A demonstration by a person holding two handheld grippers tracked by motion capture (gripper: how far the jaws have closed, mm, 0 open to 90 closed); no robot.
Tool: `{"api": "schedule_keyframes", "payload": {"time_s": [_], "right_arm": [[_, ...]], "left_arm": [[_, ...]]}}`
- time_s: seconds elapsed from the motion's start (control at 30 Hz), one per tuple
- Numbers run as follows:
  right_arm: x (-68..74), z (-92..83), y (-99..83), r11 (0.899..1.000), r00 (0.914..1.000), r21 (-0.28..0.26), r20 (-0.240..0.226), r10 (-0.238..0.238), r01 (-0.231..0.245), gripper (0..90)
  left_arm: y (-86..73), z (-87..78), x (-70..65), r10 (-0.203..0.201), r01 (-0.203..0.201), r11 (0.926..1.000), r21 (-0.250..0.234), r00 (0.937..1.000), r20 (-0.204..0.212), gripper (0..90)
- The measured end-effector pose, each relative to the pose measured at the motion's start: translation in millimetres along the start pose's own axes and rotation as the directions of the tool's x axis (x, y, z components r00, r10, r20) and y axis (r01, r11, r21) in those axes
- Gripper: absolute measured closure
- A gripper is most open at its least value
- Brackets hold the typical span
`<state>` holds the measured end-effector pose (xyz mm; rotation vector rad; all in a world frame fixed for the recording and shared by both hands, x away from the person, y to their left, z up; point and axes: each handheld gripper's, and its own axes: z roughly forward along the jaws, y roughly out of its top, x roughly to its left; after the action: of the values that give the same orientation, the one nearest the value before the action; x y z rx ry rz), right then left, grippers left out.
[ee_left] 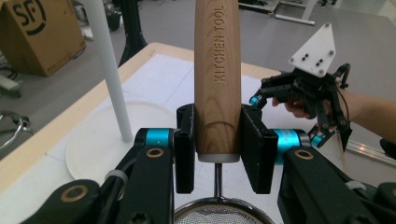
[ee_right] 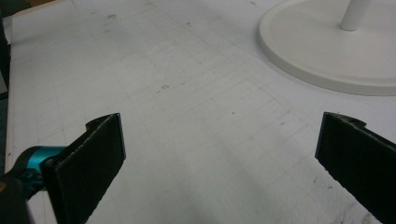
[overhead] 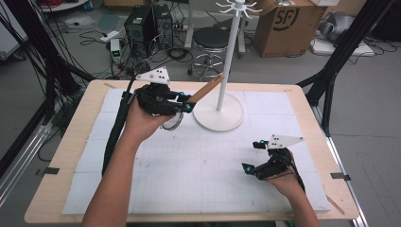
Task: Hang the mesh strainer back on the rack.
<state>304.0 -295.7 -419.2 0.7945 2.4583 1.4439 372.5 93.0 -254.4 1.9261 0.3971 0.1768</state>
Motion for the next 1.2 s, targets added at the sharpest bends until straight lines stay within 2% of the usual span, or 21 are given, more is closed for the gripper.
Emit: {"api": "schedule_keyframes", "payload": {"time_s": [0.1,0.23,0.37,0.5,0.77,0.93,1.2], "right_arm": [[-0.6,-0.5,0.0,1.000,1.0000,-0.005,-0.002,-0.002,0.002,0.5],[-0.1,-0.9,0.0,1.000,1.0000,-0.006,-0.003,-0.002,0.002,0.5],[0.6,-1.0,0.2,1.000,1.0000,-0.004,-0.006,0.002,-0.002,0.5],[0.3,-0.6,0.2,1.000,1.0000,-0.004,-0.007,0.000,0.000,0.5],[1.0,1.0,0.4,1.000,1.0000,0.000,-0.009,-0.004,0.004,0.5],[2.2,1.5,0.5,1.000,0.9999,0.005,-0.010,-0.011,0.011,0.5],[-0.5,0.2,0.1,1.000,0.9999,-0.006,-0.011,-0.001,0.001,0.5]], "left_arm": [[9.3,1.1,3.0,0.015,-0.015,0.9999,0.000,0.9999,-0.002,68.8],[17.5,0.5,8.0,0.010,-0.010,0.9998,-0.019,0.9999,0.007,68.8],[22.6,-1.5,15.9,0.007,-0.007,0.9997,-0.026,1.0000,-0.005,68.8],[29.9,-5.7,23.4,-0.006,0.005,0.9984,-0.056,0.9999,-0.016,68.8],[51.8,-13.2,38.7,-0.007,0.004,0.9949,-0.100,0.9996,-0.028,68.8],[60.3,-11.4,48.3,-0.020,0.016,0.9900,-0.140,0.9993,-0.031,68.8],[72.7,-5.0,60.4,-0.018,0.013,0.9883,-0.152,0.9993,-0.032,68.8]]}}
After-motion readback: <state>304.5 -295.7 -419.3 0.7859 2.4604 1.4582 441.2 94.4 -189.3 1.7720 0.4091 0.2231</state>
